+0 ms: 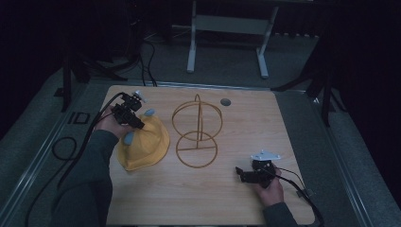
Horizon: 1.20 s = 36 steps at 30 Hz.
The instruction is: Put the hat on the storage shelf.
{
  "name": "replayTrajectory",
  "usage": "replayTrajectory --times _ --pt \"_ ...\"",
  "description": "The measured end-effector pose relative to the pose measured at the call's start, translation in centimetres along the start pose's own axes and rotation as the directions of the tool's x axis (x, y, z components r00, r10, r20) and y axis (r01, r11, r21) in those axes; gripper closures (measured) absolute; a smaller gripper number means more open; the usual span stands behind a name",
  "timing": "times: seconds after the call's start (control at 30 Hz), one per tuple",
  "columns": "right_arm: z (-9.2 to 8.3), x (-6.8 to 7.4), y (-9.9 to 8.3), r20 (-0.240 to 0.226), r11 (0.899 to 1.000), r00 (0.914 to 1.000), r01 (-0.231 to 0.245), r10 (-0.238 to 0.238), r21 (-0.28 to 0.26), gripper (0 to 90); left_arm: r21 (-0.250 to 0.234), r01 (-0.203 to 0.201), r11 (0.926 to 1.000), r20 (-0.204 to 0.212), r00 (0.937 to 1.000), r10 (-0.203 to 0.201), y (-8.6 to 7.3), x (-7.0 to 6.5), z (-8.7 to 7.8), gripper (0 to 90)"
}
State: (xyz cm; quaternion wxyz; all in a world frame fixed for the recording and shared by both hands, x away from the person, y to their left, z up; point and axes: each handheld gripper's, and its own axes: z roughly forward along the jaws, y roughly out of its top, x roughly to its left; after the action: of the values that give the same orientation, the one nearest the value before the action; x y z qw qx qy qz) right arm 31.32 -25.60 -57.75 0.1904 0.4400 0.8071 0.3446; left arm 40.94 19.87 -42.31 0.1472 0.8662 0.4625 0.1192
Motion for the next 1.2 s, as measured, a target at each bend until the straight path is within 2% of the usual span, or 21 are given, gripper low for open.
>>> replayTrajectory --times 0.33,0.47,0.53,0.83,1.2 --pt "0.0 0.0 0.0 0.000 1.000 1.0000 0.000 0.000 0.000 13.2 0.051 -0.007 0.9987 -0.003 1.0000 0.007 0.4 0.0 1.2 72.6" --pt "0.0 0.0 0.0 0.000 1.000 1.0000 0.000 0.000 0.000 13.2 0.060 -0.013 0.9981 -0.009 0.9999 0.014 0.5 0.0 1.3 81.9" --pt "0.0 0.0 0.0 0.000 1.000 1.0000 0.000 0.000 0.000 13.2 0.065 -0.020 0.9977 -0.007 0.9998 0.021 0.4 0.0 1.2 83.4" --pt "0.0 0.0 0.0 0.000 1.000 1.0000 0.000 0.000 0.000 13.2 0.044 -0.010 0.9990 0.004 0.9999 0.010 0.1 0.4 0.2 84.1" --pt "0.0 0.0 0.0 0.000 1.000 1.0000 0.000 0.000 0.000 13.2 0.027 -0.022 0.9994 0.009 0.9997 0.022 -0.2 0.6 -0.9 83.9"
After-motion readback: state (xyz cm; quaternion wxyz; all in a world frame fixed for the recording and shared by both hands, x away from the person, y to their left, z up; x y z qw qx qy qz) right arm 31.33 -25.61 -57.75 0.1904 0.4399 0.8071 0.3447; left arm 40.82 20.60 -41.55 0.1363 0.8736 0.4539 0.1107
